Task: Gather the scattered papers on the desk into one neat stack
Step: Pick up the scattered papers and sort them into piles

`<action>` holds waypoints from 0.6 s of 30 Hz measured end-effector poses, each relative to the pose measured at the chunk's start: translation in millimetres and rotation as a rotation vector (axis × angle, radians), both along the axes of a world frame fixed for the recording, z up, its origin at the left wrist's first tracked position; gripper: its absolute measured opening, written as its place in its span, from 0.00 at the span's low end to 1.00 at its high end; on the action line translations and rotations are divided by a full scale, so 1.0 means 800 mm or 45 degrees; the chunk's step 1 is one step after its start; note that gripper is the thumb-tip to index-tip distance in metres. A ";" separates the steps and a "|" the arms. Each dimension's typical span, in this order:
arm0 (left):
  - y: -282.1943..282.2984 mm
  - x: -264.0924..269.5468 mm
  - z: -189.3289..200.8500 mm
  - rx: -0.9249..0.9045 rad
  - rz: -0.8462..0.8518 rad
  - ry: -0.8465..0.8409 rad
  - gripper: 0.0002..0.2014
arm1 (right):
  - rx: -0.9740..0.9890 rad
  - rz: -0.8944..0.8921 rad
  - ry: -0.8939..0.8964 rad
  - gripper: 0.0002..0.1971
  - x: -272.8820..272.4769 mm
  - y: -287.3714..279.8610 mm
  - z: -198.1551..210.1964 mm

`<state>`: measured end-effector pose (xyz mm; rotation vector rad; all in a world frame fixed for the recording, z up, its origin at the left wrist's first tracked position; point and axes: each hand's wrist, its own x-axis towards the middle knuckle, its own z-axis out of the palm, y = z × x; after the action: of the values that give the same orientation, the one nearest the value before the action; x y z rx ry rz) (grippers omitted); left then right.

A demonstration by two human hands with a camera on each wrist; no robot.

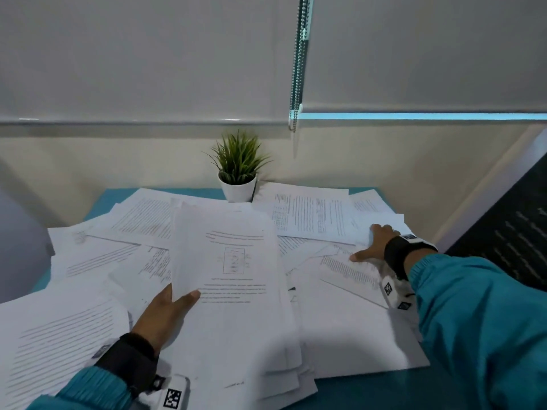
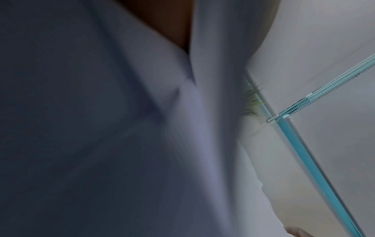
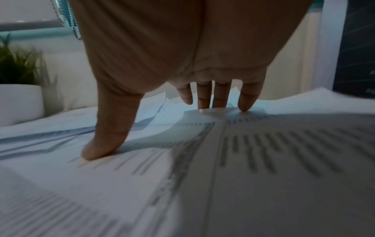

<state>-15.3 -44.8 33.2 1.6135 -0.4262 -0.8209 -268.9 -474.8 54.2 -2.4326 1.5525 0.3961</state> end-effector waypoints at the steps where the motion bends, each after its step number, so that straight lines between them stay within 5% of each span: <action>1: 0.000 0.001 -0.001 0.007 0.013 -0.005 0.18 | -0.028 -0.008 0.004 0.70 -0.002 -0.008 -0.006; 3: 0.002 0.002 -0.003 0.031 0.028 -0.027 0.19 | -0.035 0.024 -0.001 0.56 -0.005 -0.015 -0.001; 5: 0.004 0.002 -0.003 0.049 0.036 -0.049 0.19 | -0.028 0.071 0.001 0.22 -0.008 -0.005 0.026; 6: 0.005 0.001 -0.002 0.068 0.028 -0.080 0.18 | -0.032 0.133 0.000 0.15 -0.009 0.004 0.041; 9: 0.004 -0.002 0.004 0.122 -0.017 -0.160 0.16 | -0.035 0.253 0.068 0.21 -0.021 0.025 0.072; 18: 0.002 -0.001 0.006 0.120 -0.035 -0.168 0.15 | -0.245 0.375 0.320 0.06 -0.052 0.000 0.167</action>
<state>-15.7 -43.4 37.7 1.7587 -0.5102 -0.7673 -310.3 -474.6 187.7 -2.8686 1.3761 0.6561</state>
